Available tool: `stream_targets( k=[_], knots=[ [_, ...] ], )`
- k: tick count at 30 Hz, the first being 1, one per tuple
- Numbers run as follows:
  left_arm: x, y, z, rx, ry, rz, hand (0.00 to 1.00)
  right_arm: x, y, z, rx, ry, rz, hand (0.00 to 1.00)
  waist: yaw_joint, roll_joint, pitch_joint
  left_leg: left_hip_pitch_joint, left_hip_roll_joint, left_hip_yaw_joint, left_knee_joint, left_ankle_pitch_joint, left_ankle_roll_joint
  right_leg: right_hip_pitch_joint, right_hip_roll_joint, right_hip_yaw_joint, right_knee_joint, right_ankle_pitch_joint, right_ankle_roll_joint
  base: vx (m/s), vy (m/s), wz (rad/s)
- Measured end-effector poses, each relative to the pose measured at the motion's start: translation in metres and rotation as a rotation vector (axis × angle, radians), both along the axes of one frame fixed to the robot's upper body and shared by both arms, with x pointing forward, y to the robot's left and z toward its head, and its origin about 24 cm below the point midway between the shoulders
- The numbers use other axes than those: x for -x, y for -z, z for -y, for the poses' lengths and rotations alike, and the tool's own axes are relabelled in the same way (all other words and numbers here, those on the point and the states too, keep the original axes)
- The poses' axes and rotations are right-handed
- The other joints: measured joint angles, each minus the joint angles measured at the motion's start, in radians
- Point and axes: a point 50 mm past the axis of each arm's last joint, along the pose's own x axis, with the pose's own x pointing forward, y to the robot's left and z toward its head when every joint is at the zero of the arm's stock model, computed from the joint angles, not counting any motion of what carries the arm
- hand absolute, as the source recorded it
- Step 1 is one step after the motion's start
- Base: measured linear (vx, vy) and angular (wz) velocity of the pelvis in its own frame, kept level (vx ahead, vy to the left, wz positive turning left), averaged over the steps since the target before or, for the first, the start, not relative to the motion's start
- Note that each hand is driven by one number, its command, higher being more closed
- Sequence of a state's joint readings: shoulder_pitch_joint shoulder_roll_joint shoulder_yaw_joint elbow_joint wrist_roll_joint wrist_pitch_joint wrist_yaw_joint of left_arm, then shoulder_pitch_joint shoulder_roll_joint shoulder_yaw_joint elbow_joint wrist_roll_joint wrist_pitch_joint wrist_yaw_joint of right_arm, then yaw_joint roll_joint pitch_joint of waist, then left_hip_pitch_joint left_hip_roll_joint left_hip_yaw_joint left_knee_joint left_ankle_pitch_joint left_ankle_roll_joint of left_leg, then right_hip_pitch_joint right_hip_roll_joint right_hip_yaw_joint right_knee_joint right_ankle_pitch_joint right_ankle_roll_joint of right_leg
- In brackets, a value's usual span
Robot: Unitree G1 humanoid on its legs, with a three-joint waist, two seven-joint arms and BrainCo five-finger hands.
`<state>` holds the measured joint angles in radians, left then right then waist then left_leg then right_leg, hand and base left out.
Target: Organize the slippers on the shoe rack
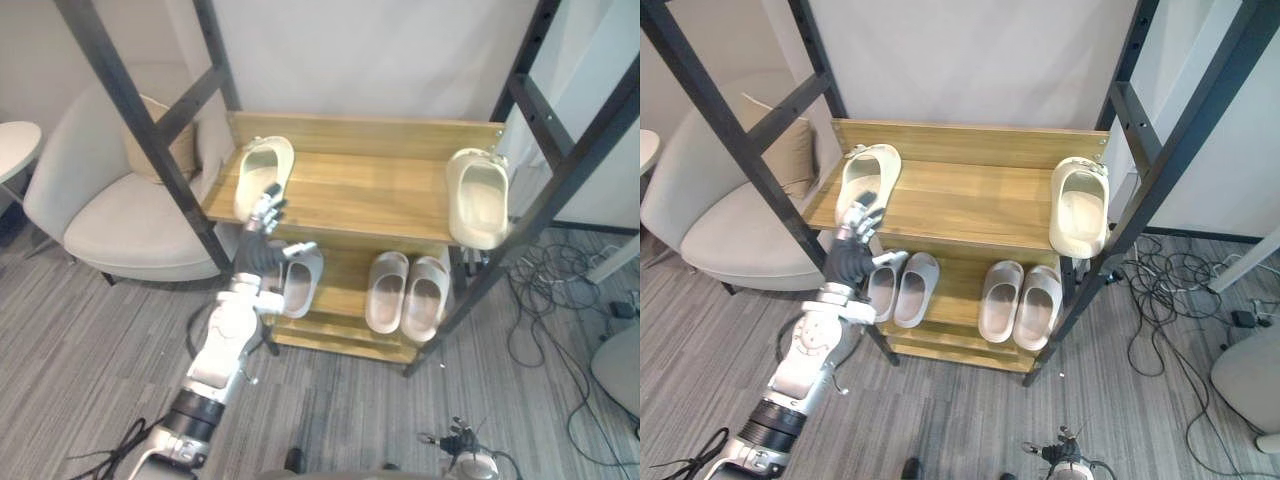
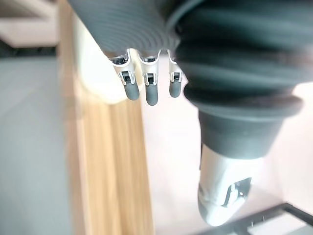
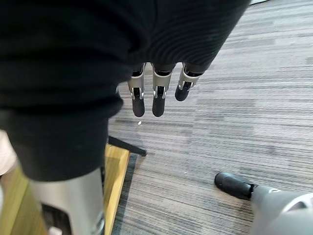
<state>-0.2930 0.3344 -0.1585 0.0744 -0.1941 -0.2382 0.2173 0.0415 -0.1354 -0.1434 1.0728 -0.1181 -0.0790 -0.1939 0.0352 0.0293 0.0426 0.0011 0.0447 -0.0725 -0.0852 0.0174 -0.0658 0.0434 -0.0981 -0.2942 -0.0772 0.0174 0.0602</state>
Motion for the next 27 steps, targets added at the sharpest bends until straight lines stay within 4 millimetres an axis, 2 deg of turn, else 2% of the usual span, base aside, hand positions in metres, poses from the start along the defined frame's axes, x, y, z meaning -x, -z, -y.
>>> stream_targets(
  k=[4,5,7,8,9,10,11,18,27],
  knots=[
    [-0.019,-0.015,-0.031,-0.081,-0.124,0.018,0.00,-0.007,-0.003,-0.004,-0.014,-0.009,0.034,0.00,0.001,-0.001,0.001,-0.002,0.001,0.009,-0.001,0.000,0.000,-0.010,0.000,0.011,0.000,0.003,0.000,-0.01,0.008,-0.08],
    [-0.025,-0.023,-0.045,-0.106,-0.182,0.029,0.00,-0.008,-0.003,-0.005,-0.024,-0.014,0.036,0.00,0.001,-0.003,0.002,-0.003,0.001,0.013,-0.002,0.000,0.000,-0.013,0.001,0.016,0.000,0.004,0.000,-0.02,0.006,-0.10],
    [-0.028,-0.033,-0.057,-0.122,-0.224,0.049,0.00,-0.009,-0.003,-0.007,-0.029,-0.015,0.039,0.00,0.002,-0.007,0.005,-0.004,0.002,0.022,-0.004,0.000,0.000,-0.025,0.002,0.024,0.000,0.007,0.000,-0.01,0.008,-0.15],
    [-0.030,-0.049,-0.071,-0.143,-0.280,0.089,0.00,-0.013,-0.005,-0.009,-0.032,-0.019,0.060,0.00,0.007,-0.012,0.007,-0.020,0.004,0.032,-0.004,0.000,0.000,-0.038,0.002,0.034,-0.003,0.014,0.000,0.01,0.010,-0.15],
    [-0.030,-0.053,-0.073,-0.145,-0.287,0.100,0.00,-0.014,-0.005,-0.009,-0.032,-0.020,0.067,0.00,0.008,-0.013,0.007,-0.027,0.004,0.034,-0.003,0.000,0.000,-0.045,0.002,0.036,-0.001,0.014,0.000,0.00,0.016,-0.15],
    [-0.033,-0.067,-0.075,-0.153,-0.292,0.139,0.00,-0.015,-0.006,-0.010,-0.036,-0.021,0.072,0.00,0.014,-0.019,0.011,-0.044,0.003,0.035,0.001,0.001,0.000,-0.063,0.001,0.038,0.001,0.018,0.000,-0.01,0.011,-0.04],
    [-0.037,-0.080,-0.073,-0.150,-0.289,0.174,0.00,-0.014,-0.005,-0.014,-0.047,-0.021,0.068,0.00,0.018,-0.024,0.014,-0.059,0.003,0.035,0.004,0.002,0.000,-0.076,0.001,0.039,0.004,0.019,-0.001,0.00,0.000,0.00],
    [-0.052,-0.116,-0.065,-0.117,-0.273,0.238,0.00,-0.022,-0.006,-0.034,-0.085,-0.060,0.098,0.00,0.020,-0.028,0.017,-0.111,0.002,0.036,0.026,0.001,0.000,-0.122,-0.003,0.039,0.018,0.019,-0.002,0.00,0.000,0.00],
    [-0.066,-0.137,-0.046,-0.184,-0.222,0.241,0.00,-0.031,-0.012,-0.046,-0.100,-0.104,0.149,0.00,0.023,-0.029,0.017,-0.129,0.007,0.059,0.035,0.001,-0.001,-0.152,-0.005,0.051,0.044,0.017,-0.004,-0.02,0.006,-0.03]
  ],
)
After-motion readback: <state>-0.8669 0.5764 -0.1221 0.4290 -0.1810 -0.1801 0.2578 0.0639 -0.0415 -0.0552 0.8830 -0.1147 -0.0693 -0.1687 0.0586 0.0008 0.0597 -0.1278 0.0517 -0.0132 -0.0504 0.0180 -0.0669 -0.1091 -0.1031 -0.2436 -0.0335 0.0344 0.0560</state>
